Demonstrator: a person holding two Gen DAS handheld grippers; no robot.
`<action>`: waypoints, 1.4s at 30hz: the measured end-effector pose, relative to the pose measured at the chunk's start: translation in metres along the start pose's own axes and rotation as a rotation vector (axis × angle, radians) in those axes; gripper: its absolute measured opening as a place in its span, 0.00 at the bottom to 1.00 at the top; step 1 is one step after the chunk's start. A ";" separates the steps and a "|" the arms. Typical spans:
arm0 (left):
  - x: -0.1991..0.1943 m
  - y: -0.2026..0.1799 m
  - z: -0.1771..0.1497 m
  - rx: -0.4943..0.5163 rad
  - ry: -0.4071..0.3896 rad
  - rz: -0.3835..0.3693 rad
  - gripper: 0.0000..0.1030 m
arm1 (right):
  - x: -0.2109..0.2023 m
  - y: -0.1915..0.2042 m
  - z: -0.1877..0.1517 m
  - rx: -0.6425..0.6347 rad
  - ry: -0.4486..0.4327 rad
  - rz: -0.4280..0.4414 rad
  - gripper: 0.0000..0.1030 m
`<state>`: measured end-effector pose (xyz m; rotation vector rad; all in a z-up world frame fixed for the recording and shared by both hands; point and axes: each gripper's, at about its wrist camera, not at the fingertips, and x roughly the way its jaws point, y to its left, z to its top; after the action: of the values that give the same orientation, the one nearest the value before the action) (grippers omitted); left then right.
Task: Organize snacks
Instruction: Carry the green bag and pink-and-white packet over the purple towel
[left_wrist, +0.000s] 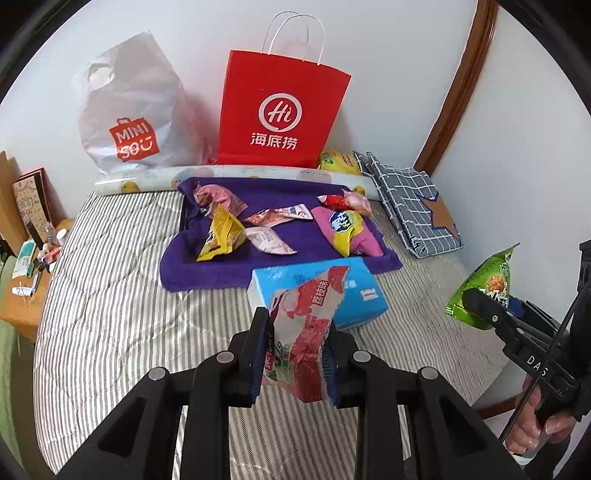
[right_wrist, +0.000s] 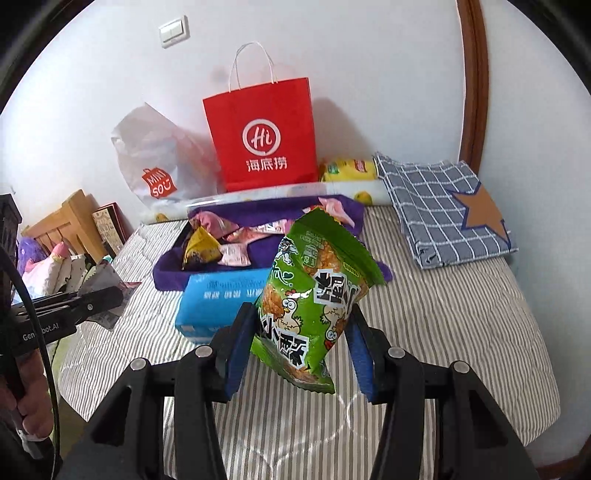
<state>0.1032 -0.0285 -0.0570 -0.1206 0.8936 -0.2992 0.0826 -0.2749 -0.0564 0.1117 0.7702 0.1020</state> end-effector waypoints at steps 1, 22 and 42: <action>0.000 -0.001 0.002 0.001 -0.001 0.001 0.25 | 0.000 0.000 0.003 -0.002 -0.003 0.002 0.47; 0.011 -0.001 0.044 0.014 -0.022 -0.005 0.25 | 0.016 0.013 0.050 -0.026 -0.043 0.011 0.47; 0.021 0.003 0.060 0.013 -0.019 -0.002 0.25 | 0.033 0.014 0.066 -0.018 -0.043 0.003 0.47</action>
<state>0.1635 -0.0338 -0.0358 -0.1124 0.8723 -0.3052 0.1518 -0.2608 -0.0300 0.0979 0.7261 0.1088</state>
